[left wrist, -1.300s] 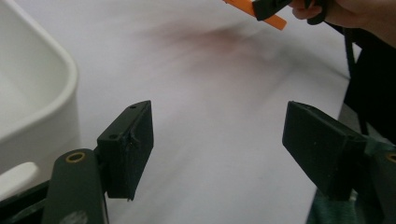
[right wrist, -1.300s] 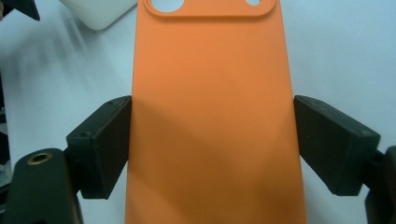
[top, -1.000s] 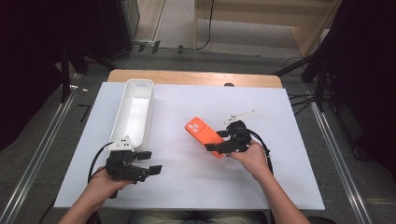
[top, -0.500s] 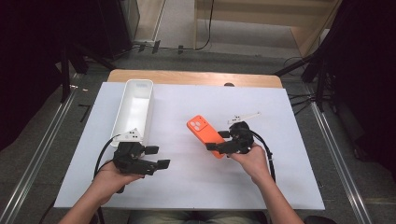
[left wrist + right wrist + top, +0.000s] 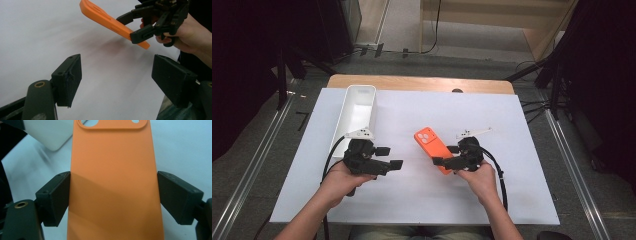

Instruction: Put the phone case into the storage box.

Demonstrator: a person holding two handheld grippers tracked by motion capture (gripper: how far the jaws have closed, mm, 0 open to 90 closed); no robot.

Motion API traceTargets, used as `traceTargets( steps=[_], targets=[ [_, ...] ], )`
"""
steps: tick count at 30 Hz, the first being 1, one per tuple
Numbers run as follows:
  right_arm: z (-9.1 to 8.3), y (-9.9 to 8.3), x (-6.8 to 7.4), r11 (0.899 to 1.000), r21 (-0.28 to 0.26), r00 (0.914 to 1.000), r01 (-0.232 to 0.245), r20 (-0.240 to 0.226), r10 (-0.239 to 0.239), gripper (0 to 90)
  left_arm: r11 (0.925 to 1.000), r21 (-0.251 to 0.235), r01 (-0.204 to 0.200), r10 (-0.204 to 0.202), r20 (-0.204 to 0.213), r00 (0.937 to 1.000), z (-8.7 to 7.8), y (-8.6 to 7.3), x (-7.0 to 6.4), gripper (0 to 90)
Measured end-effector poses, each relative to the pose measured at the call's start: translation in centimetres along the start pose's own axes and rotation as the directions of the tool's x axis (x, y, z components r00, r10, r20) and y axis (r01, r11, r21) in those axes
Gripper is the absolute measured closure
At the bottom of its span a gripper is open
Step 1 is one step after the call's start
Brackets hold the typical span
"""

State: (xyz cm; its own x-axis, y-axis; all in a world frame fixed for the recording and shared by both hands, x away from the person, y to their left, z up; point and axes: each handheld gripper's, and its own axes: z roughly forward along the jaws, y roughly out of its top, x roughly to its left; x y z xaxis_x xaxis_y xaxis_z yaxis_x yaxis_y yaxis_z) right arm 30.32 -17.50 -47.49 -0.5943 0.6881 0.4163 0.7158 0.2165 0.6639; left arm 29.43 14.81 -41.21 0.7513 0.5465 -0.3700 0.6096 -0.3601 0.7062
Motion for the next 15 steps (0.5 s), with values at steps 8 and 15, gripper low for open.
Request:
traceTargets(
  steps=[8,15],
  targets=[
    [-0.3,-0.5,0.6,0.999,-0.052,0.9997,-0.015,0.021,0.016,15.1,0.9999,-0.008,0.013,-0.013,-0.007,0.9999,0.8,1.0,0.3,23.9],
    [-0.2,-1.2,1.1,0.995,-0.095,0.9987,-0.038,0.029,0.041,15.1,0.9997,0.001,0.024,-0.024,-0.017,0.9996,1.7,1.9,0.5,23.8]
  ],
)
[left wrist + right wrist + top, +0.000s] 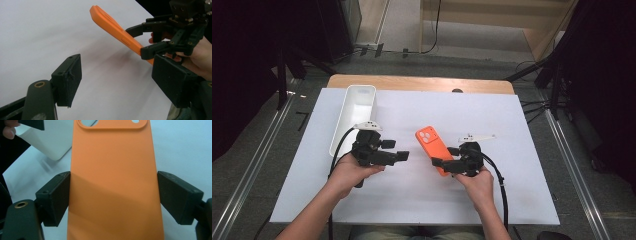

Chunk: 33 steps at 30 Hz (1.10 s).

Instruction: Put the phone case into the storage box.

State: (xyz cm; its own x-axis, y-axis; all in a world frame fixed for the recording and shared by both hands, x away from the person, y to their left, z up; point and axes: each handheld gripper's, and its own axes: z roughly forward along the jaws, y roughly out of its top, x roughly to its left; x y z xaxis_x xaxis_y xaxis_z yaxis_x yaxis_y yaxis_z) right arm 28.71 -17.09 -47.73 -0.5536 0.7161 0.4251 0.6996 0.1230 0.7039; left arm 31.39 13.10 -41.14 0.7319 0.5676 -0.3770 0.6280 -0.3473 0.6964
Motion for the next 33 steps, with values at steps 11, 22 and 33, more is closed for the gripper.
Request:
traceTargets(
  steps=[11,22,33],
  targets=[
    [1.0,-1.0,0.3,0.998,-0.029,0.9985,-0.052,-0.016,0.052,15.1,0.9989,0.005,0.047,-0.047,-0.014,0.9988,1.2,1.2,0.7,23.9],
    [1.4,-1.6,0.3,0.99,-0.092,0.994,-0.107,0.01,0.109,15.1,0.9985,0.004,0.055,-0.055,-0.052,0.9971,2.6,2.3,0.7,24.0],
    [2.0,-1.4,0.4,0.979,-0.141,0.9884,-0.146,0.022,0.15,15.1,0.9958,-0.01,0.091,-0.092,-0.077,0.9928,4.1,3.7,0.7,24.3]
  ],
)
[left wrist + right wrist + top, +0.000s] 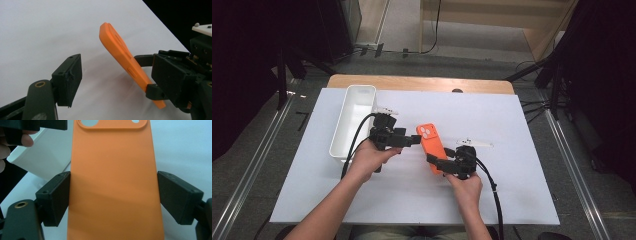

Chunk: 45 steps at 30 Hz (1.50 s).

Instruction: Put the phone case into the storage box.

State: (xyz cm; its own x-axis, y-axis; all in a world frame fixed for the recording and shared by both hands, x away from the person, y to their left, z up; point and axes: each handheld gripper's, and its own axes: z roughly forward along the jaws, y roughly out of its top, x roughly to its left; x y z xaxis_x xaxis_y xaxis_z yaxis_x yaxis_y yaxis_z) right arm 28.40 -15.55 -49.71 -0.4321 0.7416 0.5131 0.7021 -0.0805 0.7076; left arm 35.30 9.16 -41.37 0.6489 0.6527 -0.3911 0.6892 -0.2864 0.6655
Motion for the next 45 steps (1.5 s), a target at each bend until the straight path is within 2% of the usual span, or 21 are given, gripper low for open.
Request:
traceTargets(
  steps=[18,24,28,33,40,45],
  targets=[
    [0.9,-0.1,0.7,0.998,-0.061,0.9995,-0.029,0.01,0.03,15.1,0.9977,-0.029,0.062,-0.063,-0.033,0.9975,1.8,1.4,0.3,26.2],
    [1.1,-0.1,0.9,0.997,-0.075,0.9993,-0.034,0.01,0.035,15.1,0.9974,-0.023,0.068,-0.069,-0.043,0.9967,2.2,1.7,0.4,26.2],
    [1.3,0.0,1.0,0.995,-0.085,0.9988,-0.047,0.009,0.048,15.1,0.9964,-0.043,0.073,-0.076,-0.057,0.9955,2.5,1.9,0.2,28.1],
    [1.3,0.0,1.1,0.994,-0.104,0.9991,-0.038,0.015,0.04,15.1,0.9955,-0.056,0.076,-0.08,-0.067,0.9946,2.7,2.2,0.0,28.5],
    [1.5,0.0,1.3,0.99,-0.128,0.9982,-0.058,0.006,0.059,15.1,0.9899,-0.083,0.115,-0.121,-0.069,0.9902,3.1,2.6,-0.2,33.1],
    [1.6,0.0,1.4,0.987,-0.144,0.9974,-0.07,0.004,0.072,15.1,0.9864,-0.109,0.123,-0.133,-0.088,0.9873,3.4,2.5,-0.4,38.3]
  ],
)
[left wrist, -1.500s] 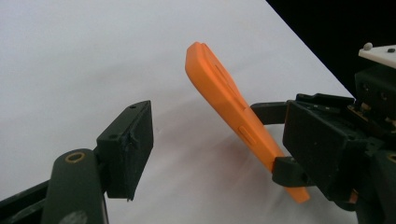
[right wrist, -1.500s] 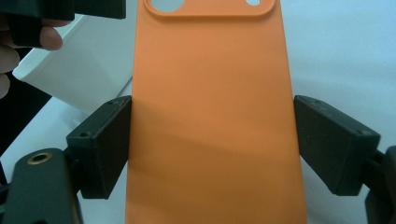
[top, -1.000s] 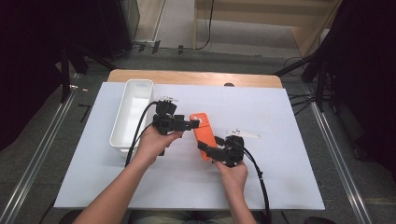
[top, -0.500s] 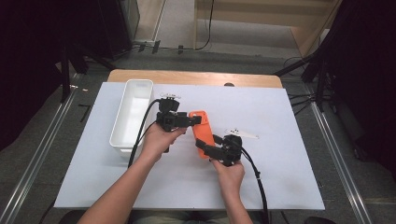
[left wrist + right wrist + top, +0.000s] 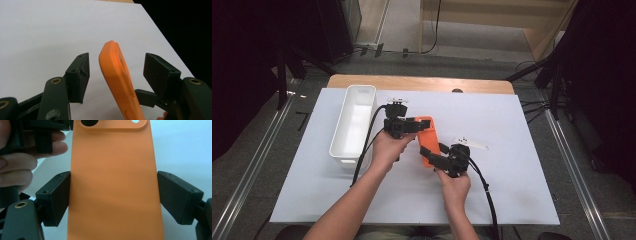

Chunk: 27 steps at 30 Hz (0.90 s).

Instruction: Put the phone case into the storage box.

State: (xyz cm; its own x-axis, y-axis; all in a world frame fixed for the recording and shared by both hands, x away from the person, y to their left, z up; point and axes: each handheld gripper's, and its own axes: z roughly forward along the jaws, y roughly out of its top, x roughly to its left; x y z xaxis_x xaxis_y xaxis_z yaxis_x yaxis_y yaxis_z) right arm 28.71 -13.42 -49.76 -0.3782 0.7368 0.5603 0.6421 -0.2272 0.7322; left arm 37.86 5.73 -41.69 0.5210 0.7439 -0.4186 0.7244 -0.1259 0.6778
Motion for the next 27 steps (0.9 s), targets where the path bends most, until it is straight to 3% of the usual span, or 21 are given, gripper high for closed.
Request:
traceTargets(
  steps=[4,11,20,27],
  targets=[
    [-0.1,0.0,0.08,1.0,-0.01,1.0,-0.004,0.007,0.004,15.0,0.9994,-0.032,0.011,-0.011,-0.012,0.9999,-0.08,-0.18,-0.16,43.6],
    [0.17,-0.37,0.26,1.0,-0.01,1.0,-0.005,-0.001,0.005,15.0,0.9976,-0.049,0.049,-0.049,0.005,0.9988,0.07,-0.33,-0.29,51.4],
    [0.29,-0.42,0.31,1.0,-0.014,0.9999,-0.012,-0.01,0.012,15.0,0.9878,-0.1,0.119,-0.118,0.011,0.9929,0.01,-0.63,0.25,69.5],
    [0.6,-0.57,0.43,1.0,-0.011,1.0,-0.005,-0.008,0.005,15.0,0.985,-0.112,0.131,-0.13,0.014,0.9914,-0.03,-0.72,0.28,72.5]
  ],
)
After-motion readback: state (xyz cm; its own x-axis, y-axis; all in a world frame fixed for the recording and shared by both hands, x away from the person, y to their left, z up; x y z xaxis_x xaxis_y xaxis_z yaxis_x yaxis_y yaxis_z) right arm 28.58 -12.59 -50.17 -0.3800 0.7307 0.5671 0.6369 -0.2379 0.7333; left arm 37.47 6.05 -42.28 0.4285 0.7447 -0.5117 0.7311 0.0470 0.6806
